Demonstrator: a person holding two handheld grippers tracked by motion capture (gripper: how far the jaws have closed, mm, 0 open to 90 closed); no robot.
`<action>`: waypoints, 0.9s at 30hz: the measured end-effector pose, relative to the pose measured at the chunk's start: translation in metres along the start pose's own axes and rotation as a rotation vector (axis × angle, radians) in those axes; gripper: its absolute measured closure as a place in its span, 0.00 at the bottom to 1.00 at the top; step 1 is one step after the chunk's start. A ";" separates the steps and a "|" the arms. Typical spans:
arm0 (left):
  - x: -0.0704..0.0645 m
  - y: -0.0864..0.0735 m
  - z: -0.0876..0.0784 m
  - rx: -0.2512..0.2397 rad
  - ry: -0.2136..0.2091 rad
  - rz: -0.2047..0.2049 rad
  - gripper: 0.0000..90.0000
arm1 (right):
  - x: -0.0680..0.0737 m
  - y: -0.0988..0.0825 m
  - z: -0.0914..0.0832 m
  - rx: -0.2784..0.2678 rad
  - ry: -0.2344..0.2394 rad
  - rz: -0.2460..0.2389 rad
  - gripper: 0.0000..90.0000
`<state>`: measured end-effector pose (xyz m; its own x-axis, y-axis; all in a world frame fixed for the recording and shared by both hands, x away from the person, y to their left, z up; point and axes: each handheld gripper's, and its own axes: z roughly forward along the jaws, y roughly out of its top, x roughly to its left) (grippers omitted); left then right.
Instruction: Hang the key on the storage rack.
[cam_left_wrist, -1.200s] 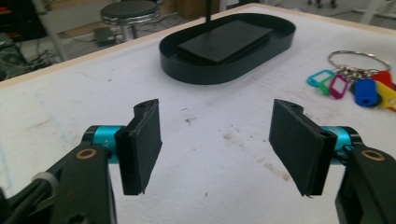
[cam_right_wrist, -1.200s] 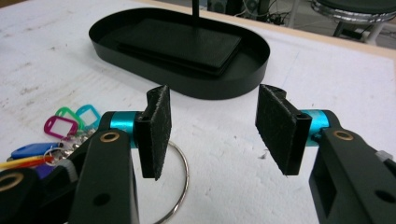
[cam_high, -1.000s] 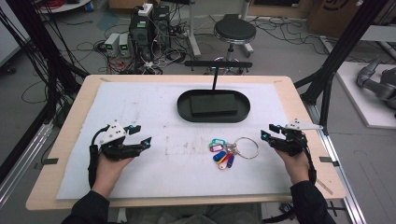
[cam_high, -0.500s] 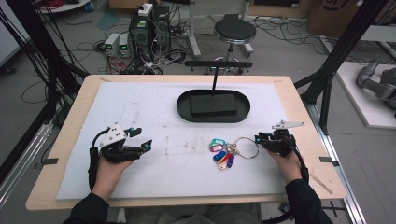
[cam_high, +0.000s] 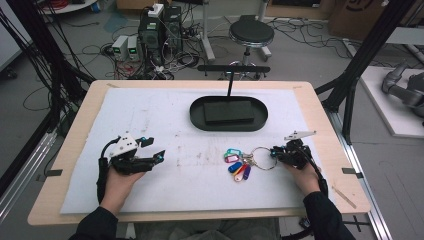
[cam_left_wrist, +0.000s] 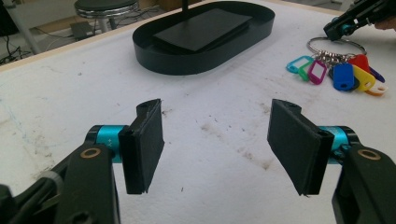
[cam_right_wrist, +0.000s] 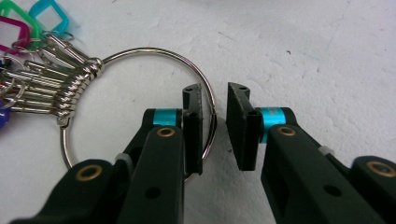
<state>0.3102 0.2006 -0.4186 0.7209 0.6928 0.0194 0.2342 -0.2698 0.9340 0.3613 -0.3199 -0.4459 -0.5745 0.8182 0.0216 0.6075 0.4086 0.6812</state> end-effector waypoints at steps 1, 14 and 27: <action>0.000 0.000 0.000 0.001 -0.001 -0.002 0.40 | 0.000 0.000 0.000 -0.001 -0.004 -0.001 0.88; -0.002 0.002 0.002 -0.006 0.013 0.000 0.40 | -0.004 0.002 -0.010 -0.081 0.057 0.056 0.97; -0.004 0.003 0.001 -0.011 0.022 0.005 0.40 | 0.010 0.011 -0.029 -0.273 0.139 0.025 0.97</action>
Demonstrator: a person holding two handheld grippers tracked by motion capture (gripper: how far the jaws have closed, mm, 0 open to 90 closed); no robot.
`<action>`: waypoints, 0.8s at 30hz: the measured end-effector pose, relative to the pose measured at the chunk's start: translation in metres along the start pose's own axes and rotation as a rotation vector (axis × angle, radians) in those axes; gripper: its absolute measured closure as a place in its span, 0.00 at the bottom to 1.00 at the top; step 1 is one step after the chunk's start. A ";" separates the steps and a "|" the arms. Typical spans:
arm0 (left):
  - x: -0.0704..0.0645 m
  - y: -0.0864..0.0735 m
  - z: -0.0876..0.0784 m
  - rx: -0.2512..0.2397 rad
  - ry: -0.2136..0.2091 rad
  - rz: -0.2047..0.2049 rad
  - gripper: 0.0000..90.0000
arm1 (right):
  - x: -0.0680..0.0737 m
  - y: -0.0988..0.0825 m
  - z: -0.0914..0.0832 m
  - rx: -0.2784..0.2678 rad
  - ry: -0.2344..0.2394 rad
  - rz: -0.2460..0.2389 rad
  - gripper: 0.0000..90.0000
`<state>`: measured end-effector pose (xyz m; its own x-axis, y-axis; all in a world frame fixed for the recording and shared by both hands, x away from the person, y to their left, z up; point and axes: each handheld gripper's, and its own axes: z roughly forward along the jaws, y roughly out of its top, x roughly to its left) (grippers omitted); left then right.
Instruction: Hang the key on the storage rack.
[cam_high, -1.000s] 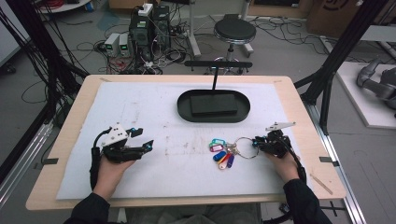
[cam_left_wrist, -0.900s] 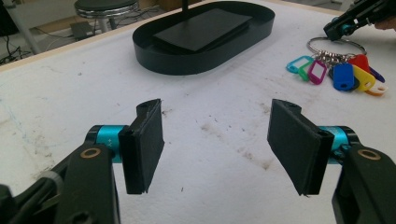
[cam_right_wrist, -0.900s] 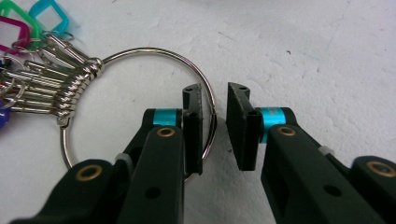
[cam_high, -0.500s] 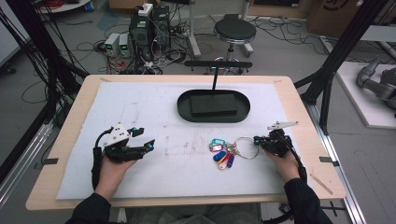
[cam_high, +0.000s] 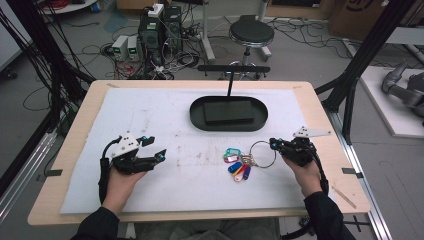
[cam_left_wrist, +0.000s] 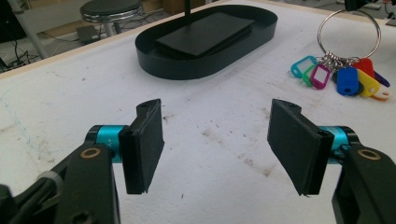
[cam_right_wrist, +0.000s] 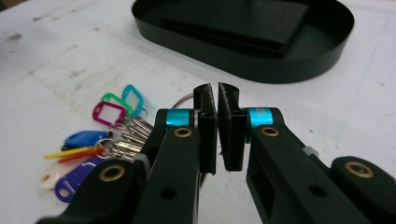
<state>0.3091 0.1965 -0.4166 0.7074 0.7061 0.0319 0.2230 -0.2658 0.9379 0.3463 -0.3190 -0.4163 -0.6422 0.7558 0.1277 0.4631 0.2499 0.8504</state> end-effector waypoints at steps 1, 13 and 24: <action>0.000 0.000 0.000 0.000 -0.001 0.001 0.40 | 0.001 0.001 0.000 -0.009 0.005 0.000 0.97; -0.001 0.000 0.000 -0.001 -0.002 0.005 0.40 | 0.012 0.003 0.006 0.013 0.063 0.016 0.94; -0.002 -0.001 0.000 0.004 -0.005 0.008 0.40 | 0.008 0.002 0.007 0.046 0.075 0.054 0.96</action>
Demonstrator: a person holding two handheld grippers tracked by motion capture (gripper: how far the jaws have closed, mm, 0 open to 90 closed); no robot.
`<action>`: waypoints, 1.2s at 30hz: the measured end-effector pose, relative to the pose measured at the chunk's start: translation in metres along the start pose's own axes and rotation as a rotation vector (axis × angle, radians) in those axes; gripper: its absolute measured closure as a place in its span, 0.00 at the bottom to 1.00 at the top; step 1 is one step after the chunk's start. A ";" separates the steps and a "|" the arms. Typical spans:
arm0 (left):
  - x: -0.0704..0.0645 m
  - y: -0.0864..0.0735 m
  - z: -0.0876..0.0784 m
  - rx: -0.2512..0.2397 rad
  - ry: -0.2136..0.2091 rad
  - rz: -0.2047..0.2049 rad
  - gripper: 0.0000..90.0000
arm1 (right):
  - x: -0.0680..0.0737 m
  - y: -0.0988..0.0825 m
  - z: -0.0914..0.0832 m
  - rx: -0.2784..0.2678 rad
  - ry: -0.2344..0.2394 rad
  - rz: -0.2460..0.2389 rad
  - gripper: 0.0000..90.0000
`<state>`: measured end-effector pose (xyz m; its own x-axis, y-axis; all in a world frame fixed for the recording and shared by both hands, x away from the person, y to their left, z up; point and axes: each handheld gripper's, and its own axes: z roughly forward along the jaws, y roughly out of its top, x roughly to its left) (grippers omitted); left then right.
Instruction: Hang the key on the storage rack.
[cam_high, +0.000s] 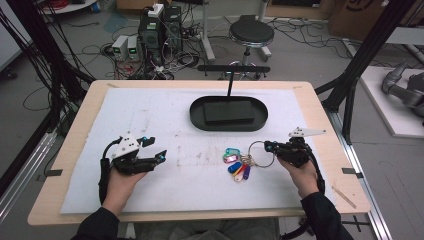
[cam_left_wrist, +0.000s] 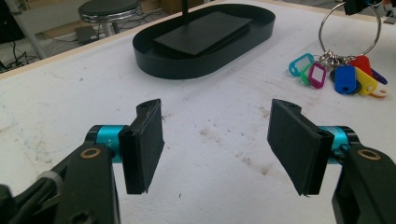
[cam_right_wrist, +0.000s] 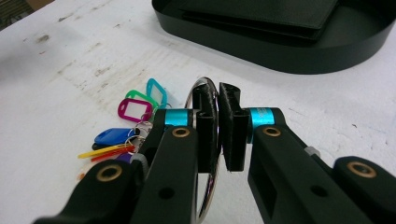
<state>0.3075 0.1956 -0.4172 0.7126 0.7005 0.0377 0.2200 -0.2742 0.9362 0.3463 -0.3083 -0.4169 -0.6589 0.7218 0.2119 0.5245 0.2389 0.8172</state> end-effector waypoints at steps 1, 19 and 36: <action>0.000 0.000 0.000 0.001 0.001 0.001 0.40 | 0.001 0.001 0.000 0.002 0.004 -0.006 0.96; 0.001 -0.006 -0.004 0.008 -0.008 -0.006 0.40 | 0.008 0.032 -0.009 -0.079 0.076 -0.142 0.98; 0.001 -0.006 -0.003 0.006 -0.005 -0.003 0.41 | 0.009 0.058 -0.020 -0.137 0.119 -0.201 0.98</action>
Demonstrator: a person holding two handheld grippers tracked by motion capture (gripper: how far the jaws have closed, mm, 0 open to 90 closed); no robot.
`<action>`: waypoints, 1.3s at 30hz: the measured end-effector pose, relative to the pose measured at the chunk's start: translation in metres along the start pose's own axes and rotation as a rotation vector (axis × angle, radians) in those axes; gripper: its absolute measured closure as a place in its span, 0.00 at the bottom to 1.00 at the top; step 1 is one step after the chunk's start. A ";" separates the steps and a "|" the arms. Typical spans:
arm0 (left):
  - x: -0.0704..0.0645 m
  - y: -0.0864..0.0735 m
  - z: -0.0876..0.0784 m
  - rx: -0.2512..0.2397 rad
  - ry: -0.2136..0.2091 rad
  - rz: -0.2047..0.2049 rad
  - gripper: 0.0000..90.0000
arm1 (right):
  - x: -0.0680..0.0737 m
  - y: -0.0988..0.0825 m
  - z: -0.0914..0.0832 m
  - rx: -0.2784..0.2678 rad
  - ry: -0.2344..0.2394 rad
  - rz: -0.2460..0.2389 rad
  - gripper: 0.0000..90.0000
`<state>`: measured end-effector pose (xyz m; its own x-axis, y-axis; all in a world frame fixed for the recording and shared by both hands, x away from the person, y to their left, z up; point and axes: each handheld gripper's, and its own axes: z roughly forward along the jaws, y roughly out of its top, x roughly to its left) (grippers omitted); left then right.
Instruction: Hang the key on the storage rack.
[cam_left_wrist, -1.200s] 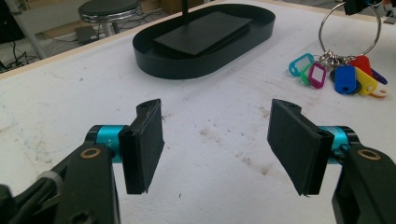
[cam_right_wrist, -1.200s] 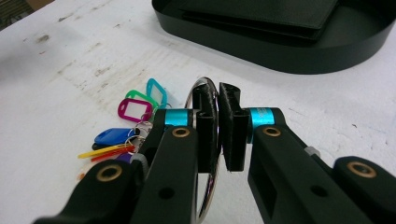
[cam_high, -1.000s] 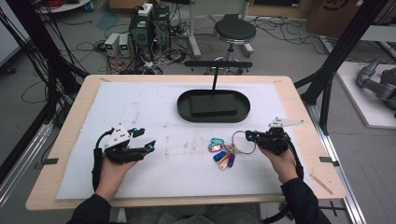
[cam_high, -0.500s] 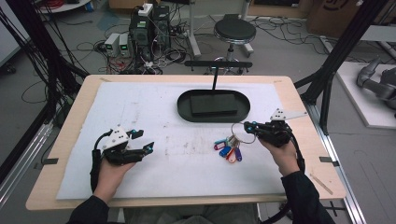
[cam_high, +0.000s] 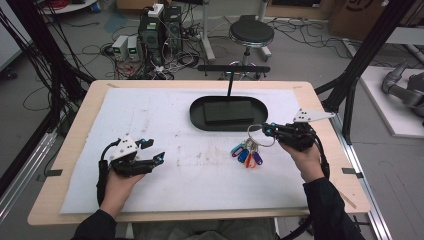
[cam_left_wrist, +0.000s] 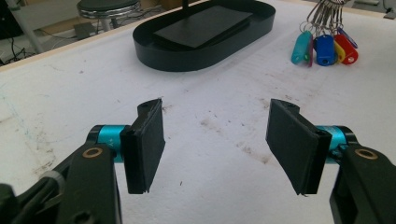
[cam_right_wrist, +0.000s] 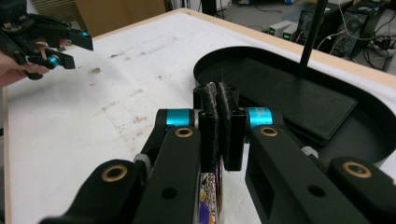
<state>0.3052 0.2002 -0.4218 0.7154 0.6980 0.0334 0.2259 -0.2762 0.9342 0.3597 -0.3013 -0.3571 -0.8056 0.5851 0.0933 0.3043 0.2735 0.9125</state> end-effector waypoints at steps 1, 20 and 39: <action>0.000 0.000 0.000 0.000 -0.002 0.002 0.41 | 0.000 0.002 -0.001 -0.001 0.001 -0.003 0.98; 0.002 0.000 -0.001 -0.008 -0.015 0.008 0.41 | -0.017 0.042 -0.011 -0.055 -0.024 -0.035 0.98; 0.003 -0.001 -0.001 -0.005 -0.012 0.010 0.41 | -0.040 0.073 -0.008 -0.106 -0.078 -0.033 0.98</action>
<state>0.3067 0.2028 -0.4221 0.7256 0.6870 0.0380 0.2158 -0.2798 0.9355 0.4098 -0.3103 -0.2915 -0.7712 0.6356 0.0349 0.2194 0.2140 0.9519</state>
